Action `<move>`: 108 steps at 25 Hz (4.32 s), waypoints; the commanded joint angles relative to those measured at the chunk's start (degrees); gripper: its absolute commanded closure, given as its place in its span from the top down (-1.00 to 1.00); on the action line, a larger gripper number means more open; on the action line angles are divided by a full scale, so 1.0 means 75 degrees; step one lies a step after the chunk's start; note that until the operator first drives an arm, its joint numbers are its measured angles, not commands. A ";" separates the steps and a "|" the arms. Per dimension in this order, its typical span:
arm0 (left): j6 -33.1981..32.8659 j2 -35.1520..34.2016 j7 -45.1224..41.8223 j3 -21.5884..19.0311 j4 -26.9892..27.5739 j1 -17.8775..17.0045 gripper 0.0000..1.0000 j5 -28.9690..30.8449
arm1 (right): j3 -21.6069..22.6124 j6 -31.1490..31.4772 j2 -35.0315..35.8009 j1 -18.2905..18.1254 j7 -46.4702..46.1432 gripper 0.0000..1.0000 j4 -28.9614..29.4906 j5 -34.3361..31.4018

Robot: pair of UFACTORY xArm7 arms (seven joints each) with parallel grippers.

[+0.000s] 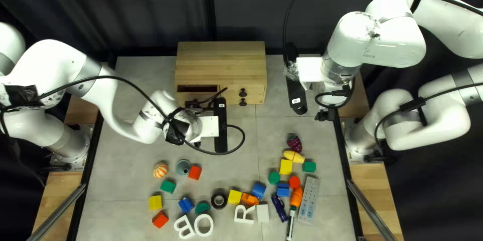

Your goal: Open drawers and place objects into drawer and close

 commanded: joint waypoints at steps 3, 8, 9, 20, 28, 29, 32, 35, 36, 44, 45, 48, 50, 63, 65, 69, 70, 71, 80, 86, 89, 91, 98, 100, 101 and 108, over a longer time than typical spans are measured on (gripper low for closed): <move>0.0085 0.0158 -0.0194 0.0112 0.0136 0.0048 1.00 -0.0041 | 0.0000 0.0000 0.0000 0.0000 0.0000 1.00 0.0000 0.0000; 0.0067 0.0082 -0.0328 0.0106 0.0051 0.0039 1.00 -0.0066 | 0.0000 0.0000 0.0000 0.0000 0.0000 1.00 0.0000 0.0000; 0.0057 0.0080 -0.0341 0.0103 0.0046 0.0037 1.00 -0.0069 | 0.0000 0.0000 0.0000 0.0000 0.0000 1.00 0.0000 0.0000; -0.0078 0.0020 -0.0446 -0.0050 -0.0020 -0.0048 1.00 -0.0244 | 0.0000 0.0000 0.0000 0.0000 0.0000 1.00 0.0000 0.0000; -0.0021 -0.0080 -0.0472 -0.0219 -0.0061 -0.0158 1.00 -0.0446 | 0.0000 0.0000 0.0000 0.0000 0.0000 1.00 0.0000 0.0000; -0.0004 -0.0100 -0.0481 -0.0241 -0.0071 -0.0176 1.00 -0.0468 | 0.0000 0.0000 0.0000 0.0000 0.0000 1.00 0.0000 0.0000; 0.0068 -0.0197 -0.0506 -0.0325 -0.0116 -0.0242 1.00 -0.0551 | 0.0000 0.0000 0.0000 0.0000 0.0000 1.00 0.0000 0.0000; 0.0127 -0.0294 -0.0513 -0.0395 -0.0153 -0.0296 1.00 -0.0620 | 0.0000 0.0000 0.0000 0.0000 0.0000 1.00 0.0000 0.0000; 0.0170 -0.0344 -0.0490 -0.0426 -0.0151 -0.0310 1.00 -0.0665 | 0.0000 0.0000 0.0000 0.0000 0.0000 1.00 0.0000 0.0000; 0.1240 -0.1294 0.0660 -0.0633 0.0259 -0.0248 1.00 -0.1756 | 0.0000 0.0000 0.0000 0.0000 0.0000 1.00 0.0000 0.0000; 0.1386 -0.1400 0.0934 -0.0616 0.0369 -0.0193 1.00 -0.2003 | 0.0000 0.0000 0.0000 0.0000 0.0000 1.00 0.0000 0.0000; 0.1569 -0.1623 0.1690 -0.0497 0.0618 0.0038 1.00 -0.2663 | 0.0000 0.0000 0.0000 0.0000 0.0000 1.00 0.0000 0.0000; 0.1591 -0.1642 0.2091 -0.0401 0.0769 0.0199 1.00 -0.3002 | 0.0000 0.0000 0.0000 0.0000 0.0000 1.00 0.0000 0.0000; 0.1228 -0.1492 0.3940 -0.0041 0.0953 0.0885 1.00 -0.3888 | 0.0000 0.0000 0.0000 0.0000 0.0000 1.00 0.0000 0.0000; 0.1026 -0.1566 0.4122 -0.0023 0.0743 0.0945 1.00 -0.3971 | 0.0000 0.0000 0.0000 0.0000 0.0000 1.00 0.0000 0.0000; 0.0585 -0.1727 0.4423 0.0051 0.0329 0.1078 1.00 -0.4073 | 0.0000 0.0000 0.0000 0.0000 0.0000 1.00 0.0000 0.0000; 0.0421 -0.1758 0.4514 0.0079 0.0213 0.1124 1.00 -0.4112 | 0.0000 0.0000 0.0000 0.0000 0.0000 1.00 0.0000 0.0000; 0.0326 -0.1779 0.4574 0.0093 0.0142 0.1151 1.00 -0.4155 | 0.0000 0.0000 0.0000 0.0000 0.0000 1.00 0.0000 0.0000; 0.0012 -0.1771 0.4814 0.0138 -0.0045 0.1260 1.00 -0.4500 | 0.0000 0.0000 0.0000 0.0000 0.0000 1.00 0.0000 0.0000; -0.0016 -0.1511 0.4767 0.0096 0.0109 0.1230 1.00 -0.4674 | 0.0000 0.0000 0.0000 0.0000 0.0000 1.00 0.0000 0.0000; -0.0060 -0.1405 0.4795 0.0095 0.0142 0.1243 1.00 -0.4769 | 0.0000 0.0000 0.0000 0.0000 0.0000 1.00 0.0000 0.0000; -0.0083 -0.1389 0.4919 0.0105 0.0134 0.1298 1.00 -0.4946 | 0.0000 0.0000 0.0000 0.0000 0.0000 1.00 0.0000 0.0000; 0.0077 -0.1391 0.5523 0.0085 0.0175 0.1465 1.00 -0.5624 | 0.0000 0.0000 0.0000 0.0000 0.0000 1.00 0.0000 0.0000; 0.0163 -0.1366 0.5749 0.0063 0.0215 0.1502 1.00 -0.5841 | 0.0000 0.0000 0.0000 0.0000 0.0000 1.00 0.0000 0.0000; 0.0183 -0.1346 0.5848 0.0054 0.0227 0.1520 1.00 -0.5931 | 0.0000 0.0000 0.0000 0.0000 0.0000 1.00 0.0000 0.0000; 0.0333 -0.1230 0.6236 0.0039 0.0351 0.1601 1.00 -0.6234 | 0.0000 0.0000 0.0000 0.0000 0.0000 1.00 0.0000 0.0000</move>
